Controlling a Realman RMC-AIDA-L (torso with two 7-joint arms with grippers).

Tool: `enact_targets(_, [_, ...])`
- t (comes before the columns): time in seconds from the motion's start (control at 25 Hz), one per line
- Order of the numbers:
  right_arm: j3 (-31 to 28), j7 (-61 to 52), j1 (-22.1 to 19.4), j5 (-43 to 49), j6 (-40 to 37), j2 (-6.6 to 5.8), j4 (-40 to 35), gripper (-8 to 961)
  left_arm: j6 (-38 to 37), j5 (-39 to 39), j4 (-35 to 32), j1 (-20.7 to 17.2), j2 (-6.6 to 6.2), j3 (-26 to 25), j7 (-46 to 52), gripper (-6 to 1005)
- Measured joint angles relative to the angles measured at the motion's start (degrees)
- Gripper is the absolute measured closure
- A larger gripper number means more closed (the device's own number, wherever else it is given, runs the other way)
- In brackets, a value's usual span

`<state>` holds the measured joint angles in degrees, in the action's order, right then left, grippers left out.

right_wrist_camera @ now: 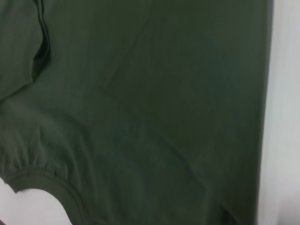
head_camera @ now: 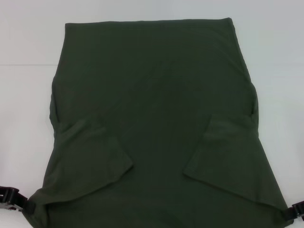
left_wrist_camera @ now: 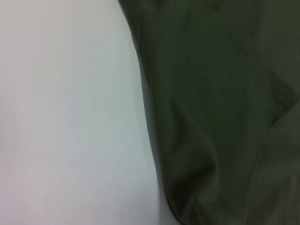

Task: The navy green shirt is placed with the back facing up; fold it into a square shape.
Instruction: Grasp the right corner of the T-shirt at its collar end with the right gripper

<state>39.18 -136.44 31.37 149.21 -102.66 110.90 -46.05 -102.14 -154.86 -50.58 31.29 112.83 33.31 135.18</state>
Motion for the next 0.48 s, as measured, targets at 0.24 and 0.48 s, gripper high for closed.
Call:
enact_targets(0.24, [1.47, 0.31, 0.26, 0.55, 0.84, 0.79, 0.00, 122, 0.01, 0.01, 0.04, 0.00, 0.05, 0.00, -0.07, 973])
enact_targets(0.48, [1.51, 0.95, -0.20, 0.57, 2.06, 0.86, 0.00, 122, 0.01, 0.08, -0.03, -0.01, 0.23, 0.00, -0.16, 973])
